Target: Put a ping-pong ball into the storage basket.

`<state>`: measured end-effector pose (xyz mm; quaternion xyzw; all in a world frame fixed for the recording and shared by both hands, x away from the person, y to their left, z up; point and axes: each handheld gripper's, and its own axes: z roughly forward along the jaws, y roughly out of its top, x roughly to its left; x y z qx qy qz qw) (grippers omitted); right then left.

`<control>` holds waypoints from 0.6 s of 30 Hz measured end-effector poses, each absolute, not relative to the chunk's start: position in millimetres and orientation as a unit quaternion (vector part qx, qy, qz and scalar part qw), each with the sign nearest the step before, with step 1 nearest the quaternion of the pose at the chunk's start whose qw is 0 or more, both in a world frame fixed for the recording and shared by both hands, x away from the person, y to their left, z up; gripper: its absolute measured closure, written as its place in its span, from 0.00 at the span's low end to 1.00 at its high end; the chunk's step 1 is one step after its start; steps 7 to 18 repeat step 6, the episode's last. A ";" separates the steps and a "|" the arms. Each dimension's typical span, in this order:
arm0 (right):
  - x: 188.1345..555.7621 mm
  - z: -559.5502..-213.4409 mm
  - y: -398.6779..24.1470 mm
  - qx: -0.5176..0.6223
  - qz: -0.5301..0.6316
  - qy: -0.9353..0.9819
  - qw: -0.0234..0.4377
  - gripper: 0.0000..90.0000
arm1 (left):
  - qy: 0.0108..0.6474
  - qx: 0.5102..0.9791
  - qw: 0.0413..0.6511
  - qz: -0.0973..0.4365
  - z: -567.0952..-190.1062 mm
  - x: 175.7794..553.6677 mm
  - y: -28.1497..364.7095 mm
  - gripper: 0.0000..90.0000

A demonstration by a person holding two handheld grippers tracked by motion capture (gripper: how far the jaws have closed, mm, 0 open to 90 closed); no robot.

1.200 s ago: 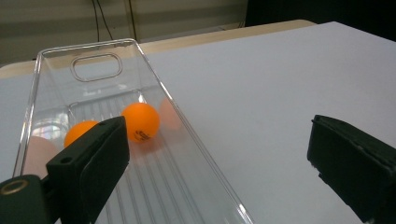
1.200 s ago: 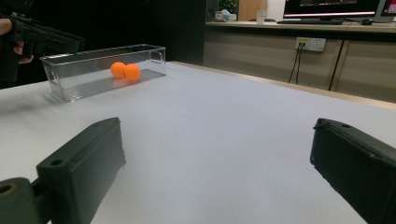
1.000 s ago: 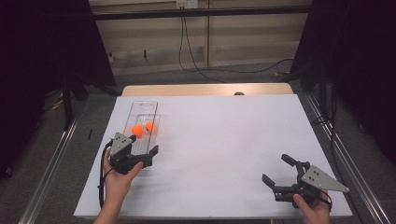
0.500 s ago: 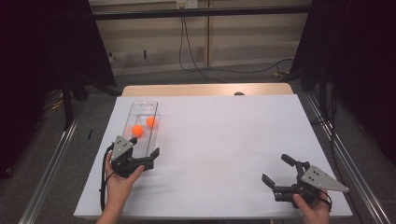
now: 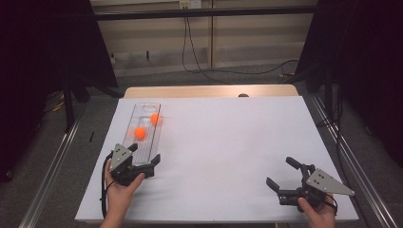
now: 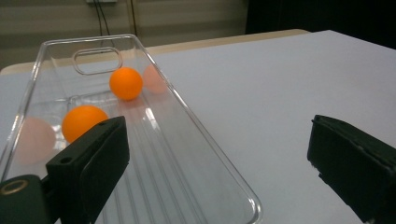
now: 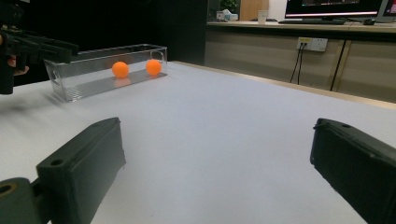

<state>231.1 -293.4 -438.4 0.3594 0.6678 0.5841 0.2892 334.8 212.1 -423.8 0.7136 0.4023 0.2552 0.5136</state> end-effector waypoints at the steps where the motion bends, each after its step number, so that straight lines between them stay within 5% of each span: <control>1: 231.0 -438.3 -293.3 0.359 0.584 0.668 0.289 0.03 | 0.404 0.711 0.517 0.254 -423.6 334.5 212.6 0.06; 18: 231.5 -438.3 -293.1 0.359 0.584 0.668 0.290 0.02 | 0.405 0.706 0.523 0.254 -424.2 333.6 214.8 0.06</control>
